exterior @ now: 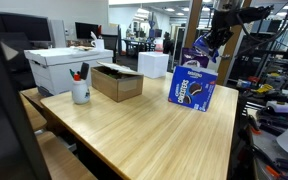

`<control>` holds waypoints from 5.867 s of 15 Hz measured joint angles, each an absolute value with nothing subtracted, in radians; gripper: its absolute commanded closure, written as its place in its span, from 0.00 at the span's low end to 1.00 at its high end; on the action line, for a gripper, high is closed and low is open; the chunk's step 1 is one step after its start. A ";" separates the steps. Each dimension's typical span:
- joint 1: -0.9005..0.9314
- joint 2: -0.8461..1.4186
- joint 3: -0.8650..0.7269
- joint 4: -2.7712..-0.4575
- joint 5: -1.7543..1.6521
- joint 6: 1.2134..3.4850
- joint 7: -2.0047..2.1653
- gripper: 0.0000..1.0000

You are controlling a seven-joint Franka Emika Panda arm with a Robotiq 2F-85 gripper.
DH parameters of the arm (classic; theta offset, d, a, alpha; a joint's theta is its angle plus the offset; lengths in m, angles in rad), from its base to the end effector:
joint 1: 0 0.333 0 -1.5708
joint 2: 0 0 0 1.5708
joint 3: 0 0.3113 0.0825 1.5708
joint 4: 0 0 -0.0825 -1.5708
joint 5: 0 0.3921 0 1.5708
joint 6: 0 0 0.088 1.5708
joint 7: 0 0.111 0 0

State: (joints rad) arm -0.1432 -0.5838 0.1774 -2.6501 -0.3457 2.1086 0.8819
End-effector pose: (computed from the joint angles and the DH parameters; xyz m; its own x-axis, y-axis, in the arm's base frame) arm 0.3761 -0.0068 0.4183 0.7552 -0.5862 0.2934 -0.6526 -0.7143 0.2525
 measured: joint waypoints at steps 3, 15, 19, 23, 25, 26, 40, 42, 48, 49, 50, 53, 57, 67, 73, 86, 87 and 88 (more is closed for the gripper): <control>-0.109 -0.594 0.181 -2.650 -0.344 2.094 0.876 0.96; 0.011 -0.544 0.201 -2.651 -0.309 2.039 0.841 0.96; 0.015 -0.496 0.199 -2.650 -0.297 2.039 0.817 0.96; 0.019 -0.461 0.199 -2.650 -0.285 2.039 0.792 0.96; 0.019 -0.443 0.199 -2.650 -0.283 2.039 0.780 0.96; 0.019 -0.421 0.199 -2.648 -0.282 2.039 0.771 0.96; 0.017 -0.274 0.116 -2.579 -0.270 2.127 0.632 0.96; 0.016 -0.250 0.094 -2.569 -0.248 2.137 0.598 0.96; 0.016 -0.225 0.069 -2.551 -0.204 2.137 0.545 0.52; 0.016 -0.226 0.066 -2.551 -0.198 2.137 0.538 0.40; 0.016 -0.232 0.064 -2.552 -0.193 2.137 0.533 0.30; 0.016 -0.262 0.061 -2.556 -0.189 2.137 0.531 0.08; 0.016 -0.316 0.059 -2.570 -0.170 2.137 0.515 0.00; -0.067 -0.399 -0.017 -2.612 -0.133 2.137 0.480 0.58; -0.122 -0.420 -0.063 -2.612 -0.115 2.137 0.475 0.95; -0.124 -0.434 -0.068 -2.619 -0.031 2.135 0.417 0.96; -0.112 -0.430 -0.061 -2.627 -0.018 2.135 0.402 0.96; -0.110 -0.429 -0.058 -2.629 -0.015 2.135 0.402 0.96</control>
